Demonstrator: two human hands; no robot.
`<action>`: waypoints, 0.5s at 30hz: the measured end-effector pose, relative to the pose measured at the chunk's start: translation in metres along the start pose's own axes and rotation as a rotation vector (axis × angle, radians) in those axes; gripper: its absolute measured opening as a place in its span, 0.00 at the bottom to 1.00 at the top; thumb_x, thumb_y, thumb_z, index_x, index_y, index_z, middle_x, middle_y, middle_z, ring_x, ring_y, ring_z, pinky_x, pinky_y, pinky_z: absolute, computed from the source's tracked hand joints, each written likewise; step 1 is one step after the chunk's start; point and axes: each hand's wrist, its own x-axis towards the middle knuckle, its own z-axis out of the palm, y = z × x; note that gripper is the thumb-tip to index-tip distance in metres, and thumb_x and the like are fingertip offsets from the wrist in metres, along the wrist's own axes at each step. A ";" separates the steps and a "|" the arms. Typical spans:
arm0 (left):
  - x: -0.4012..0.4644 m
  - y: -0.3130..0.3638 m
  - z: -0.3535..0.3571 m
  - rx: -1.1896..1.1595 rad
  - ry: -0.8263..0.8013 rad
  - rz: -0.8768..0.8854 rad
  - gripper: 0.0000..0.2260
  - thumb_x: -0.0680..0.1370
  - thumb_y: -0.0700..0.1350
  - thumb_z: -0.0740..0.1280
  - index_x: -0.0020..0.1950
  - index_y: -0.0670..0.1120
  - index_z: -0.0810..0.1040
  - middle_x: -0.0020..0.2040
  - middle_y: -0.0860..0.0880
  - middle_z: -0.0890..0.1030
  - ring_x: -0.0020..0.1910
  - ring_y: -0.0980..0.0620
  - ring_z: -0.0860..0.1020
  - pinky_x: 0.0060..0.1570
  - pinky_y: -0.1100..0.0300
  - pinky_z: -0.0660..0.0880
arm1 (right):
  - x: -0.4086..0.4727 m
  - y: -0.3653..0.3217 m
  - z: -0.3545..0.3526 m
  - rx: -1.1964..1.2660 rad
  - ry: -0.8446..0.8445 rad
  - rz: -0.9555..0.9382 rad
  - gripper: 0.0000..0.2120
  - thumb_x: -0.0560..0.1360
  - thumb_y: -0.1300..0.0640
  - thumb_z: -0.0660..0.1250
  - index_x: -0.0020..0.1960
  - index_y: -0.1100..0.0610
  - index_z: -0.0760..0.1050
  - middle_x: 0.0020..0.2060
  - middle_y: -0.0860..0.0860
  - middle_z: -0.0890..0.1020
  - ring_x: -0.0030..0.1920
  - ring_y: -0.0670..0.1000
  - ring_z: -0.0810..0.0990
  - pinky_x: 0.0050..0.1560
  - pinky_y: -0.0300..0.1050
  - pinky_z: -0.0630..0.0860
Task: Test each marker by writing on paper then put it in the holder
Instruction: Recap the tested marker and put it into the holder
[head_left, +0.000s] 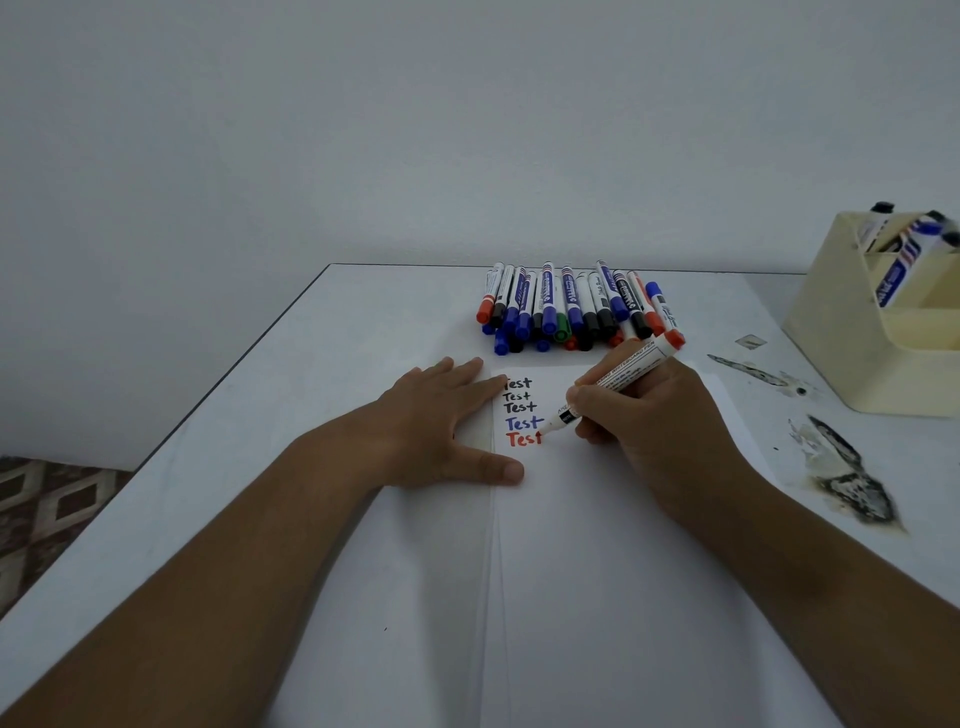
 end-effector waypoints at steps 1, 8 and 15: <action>0.000 0.000 0.000 0.003 -0.001 0.000 0.53 0.60 0.81 0.57 0.81 0.62 0.45 0.82 0.57 0.43 0.80 0.55 0.41 0.79 0.49 0.43 | -0.001 -0.001 0.000 -0.002 -0.004 -0.013 0.06 0.75 0.57 0.73 0.48 0.60 0.82 0.35 0.55 0.85 0.35 0.52 0.84 0.46 0.50 0.84; -0.001 0.000 0.000 -0.006 0.007 -0.002 0.53 0.60 0.81 0.57 0.81 0.62 0.45 0.82 0.57 0.43 0.80 0.55 0.41 0.79 0.49 0.43 | 0.001 -0.001 0.001 -0.054 0.012 -0.056 0.04 0.76 0.59 0.72 0.46 0.60 0.81 0.37 0.58 0.85 0.40 0.60 0.85 0.47 0.55 0.84; -0.006 0.006 -0.005 -0.098 0.047 -0.025 0.54 0.58 0.79 0.63 0.80 0.63 0.52 0.81 0.59 0.48 0.80 0.56 0.44 0.79 0.49 0.48 | 0.002 0.002 -0.003 0.203 0.034 -0.038 0.01 0.76 0.62 0.71 0.46 0.60 0.80 0.33 0.54 0.83 0.33 0.52 0.82 0.38 0.46 0.79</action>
